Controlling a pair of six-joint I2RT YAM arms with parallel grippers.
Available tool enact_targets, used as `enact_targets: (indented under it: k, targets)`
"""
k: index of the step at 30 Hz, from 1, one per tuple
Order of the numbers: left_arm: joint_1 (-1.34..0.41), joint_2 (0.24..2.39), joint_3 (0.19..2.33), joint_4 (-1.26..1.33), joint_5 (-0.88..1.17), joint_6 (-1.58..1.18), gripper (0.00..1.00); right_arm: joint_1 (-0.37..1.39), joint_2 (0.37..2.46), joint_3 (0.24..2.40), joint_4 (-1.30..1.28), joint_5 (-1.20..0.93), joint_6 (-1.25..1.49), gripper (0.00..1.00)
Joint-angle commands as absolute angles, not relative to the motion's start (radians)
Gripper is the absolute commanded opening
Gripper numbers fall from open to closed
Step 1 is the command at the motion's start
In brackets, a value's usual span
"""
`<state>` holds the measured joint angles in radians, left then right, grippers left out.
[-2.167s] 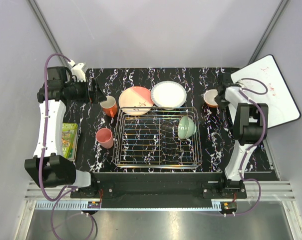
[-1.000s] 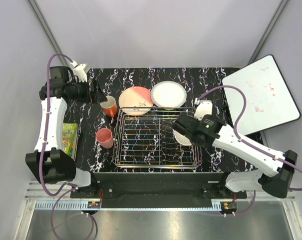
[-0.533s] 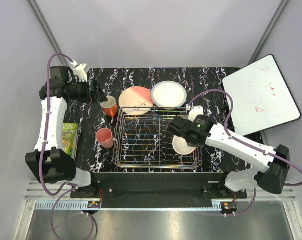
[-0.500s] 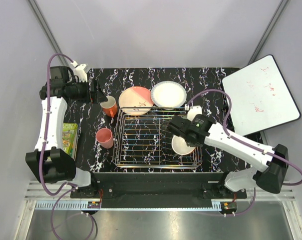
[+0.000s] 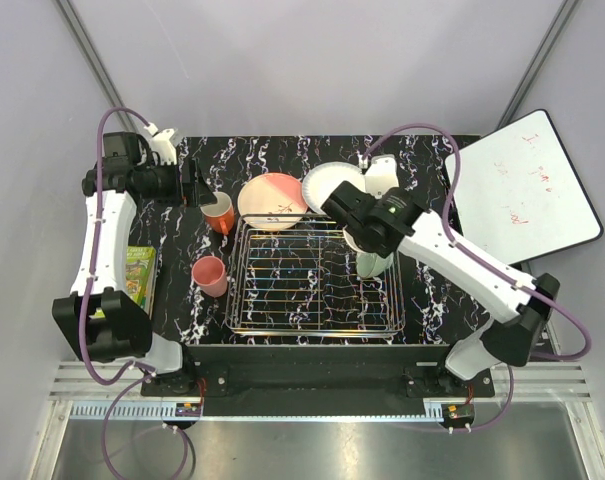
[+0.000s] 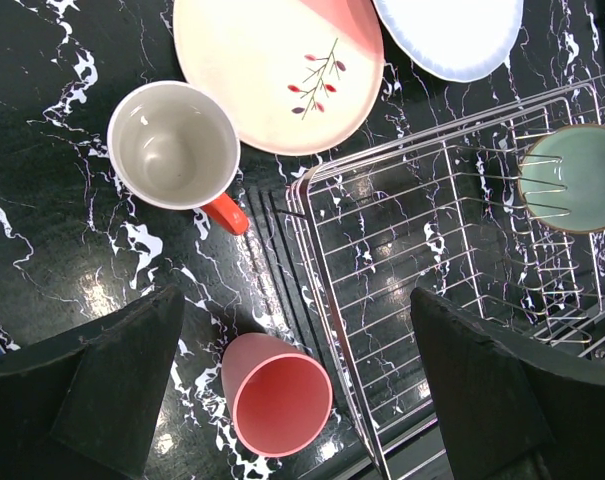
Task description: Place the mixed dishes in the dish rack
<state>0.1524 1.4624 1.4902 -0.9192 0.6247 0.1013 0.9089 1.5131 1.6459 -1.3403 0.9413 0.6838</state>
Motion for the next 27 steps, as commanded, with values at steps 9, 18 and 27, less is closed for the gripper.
enact_targets:
  k: [9, 18, 27]
  targets:
    - [0.137, 1.417, 1.494, -0.871, 0.632, 0.113, 0.99, 0.914, 1.546, 1.779, -1.617, 0.707, 0.465, 0.0]
    - [0.08, 1.405, 1.52, -0.873, 0.583, 0.117, 0.99, 1.003, 1.577, 1.583, -1.618, 0.503, 0.505, 0.0]
    - [0.006, 1.388, 1.545, -0.874, 0.572, 0.12, 0.99, 1.003, 1.601, 1.523, -1.576, 0.492, 0.594, 0.01]
